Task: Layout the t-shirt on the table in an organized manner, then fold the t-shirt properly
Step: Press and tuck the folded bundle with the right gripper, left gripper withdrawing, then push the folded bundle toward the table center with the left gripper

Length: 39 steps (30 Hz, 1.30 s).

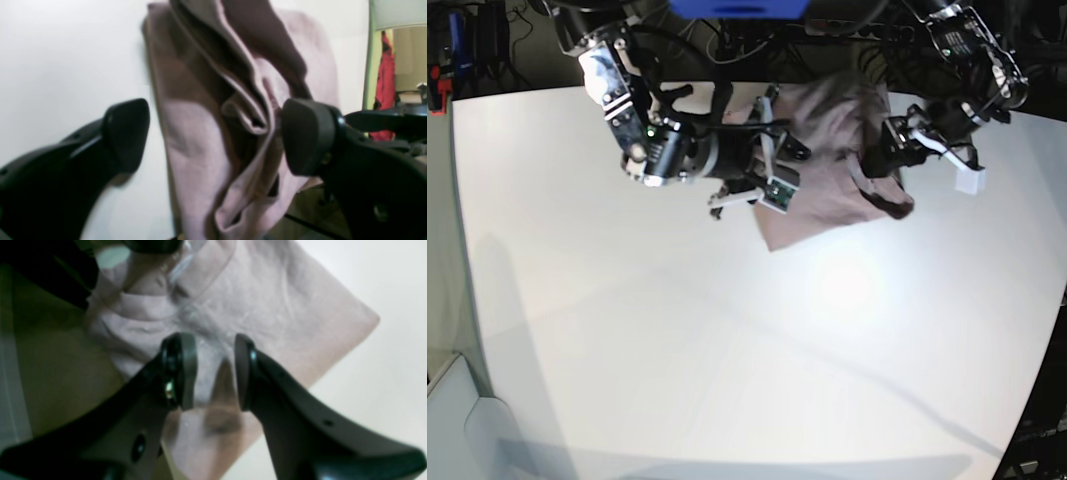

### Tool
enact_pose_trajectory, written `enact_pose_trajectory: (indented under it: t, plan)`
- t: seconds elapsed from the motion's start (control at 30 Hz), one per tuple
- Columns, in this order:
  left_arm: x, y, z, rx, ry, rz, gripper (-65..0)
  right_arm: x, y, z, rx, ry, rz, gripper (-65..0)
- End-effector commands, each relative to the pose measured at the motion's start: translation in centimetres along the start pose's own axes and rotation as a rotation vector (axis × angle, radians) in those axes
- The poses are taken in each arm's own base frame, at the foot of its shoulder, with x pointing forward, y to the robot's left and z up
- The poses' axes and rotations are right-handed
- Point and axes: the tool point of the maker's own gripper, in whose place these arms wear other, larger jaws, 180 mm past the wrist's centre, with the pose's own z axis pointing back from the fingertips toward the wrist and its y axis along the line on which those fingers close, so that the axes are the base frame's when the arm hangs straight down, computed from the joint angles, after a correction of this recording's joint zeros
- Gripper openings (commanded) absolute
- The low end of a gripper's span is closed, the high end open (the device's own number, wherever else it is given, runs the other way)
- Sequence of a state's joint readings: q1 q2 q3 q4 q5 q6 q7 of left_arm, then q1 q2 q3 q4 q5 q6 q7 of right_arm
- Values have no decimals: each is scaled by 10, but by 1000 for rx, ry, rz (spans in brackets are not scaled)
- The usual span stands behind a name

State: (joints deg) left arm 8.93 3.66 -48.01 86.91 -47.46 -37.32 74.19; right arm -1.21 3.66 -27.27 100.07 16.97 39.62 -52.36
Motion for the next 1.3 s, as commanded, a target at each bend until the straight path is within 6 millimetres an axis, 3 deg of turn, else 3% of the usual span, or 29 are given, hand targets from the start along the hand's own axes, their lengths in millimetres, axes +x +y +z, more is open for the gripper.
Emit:
enact_pose_trajectory:
  t: [0.0, 0.37, 0.47, 0.57, 0.77, 0.83, 1.0, 1.07, 1.27]
  plan:
    - [-9, 1, -2, 14, 53, -11, -39, 15, 1, 3, 7, -57, 8, -436]
    - [-18, -30, -25, -68, 63, -65, -43, 9, -2, 5, 1, -40, 13, -436]
    - [-17, -33, -28, -76, 64, -70, -89, 9, -3, 5, 0, -40, 14, -436]
    - [-19, -31, -33, -84, 72, -48, -233, 9, -3, 6, -3, -40, 14, -436]
    - [-20, -21, -53, -105, 87, 34, -647, 0, -9, 11, -17, -19, 21, -436]
    - [-17, -10, -56, -76, 91, 53, -643, -4, -21, 16, -48, -17, 4, -436]
    - [-9, -6, -60, -48, 96, 50, -648, -8, -50, 34, -137, -30, -43, -438]
    - [6, -9, -62, -50, 84, 16, -648, -14, -59, 46, -177, -25, -57, -438]
    - [30, -21, -81, -4, 224, -260, -648, -24, -92, 78, -303, -42, -117, -438]
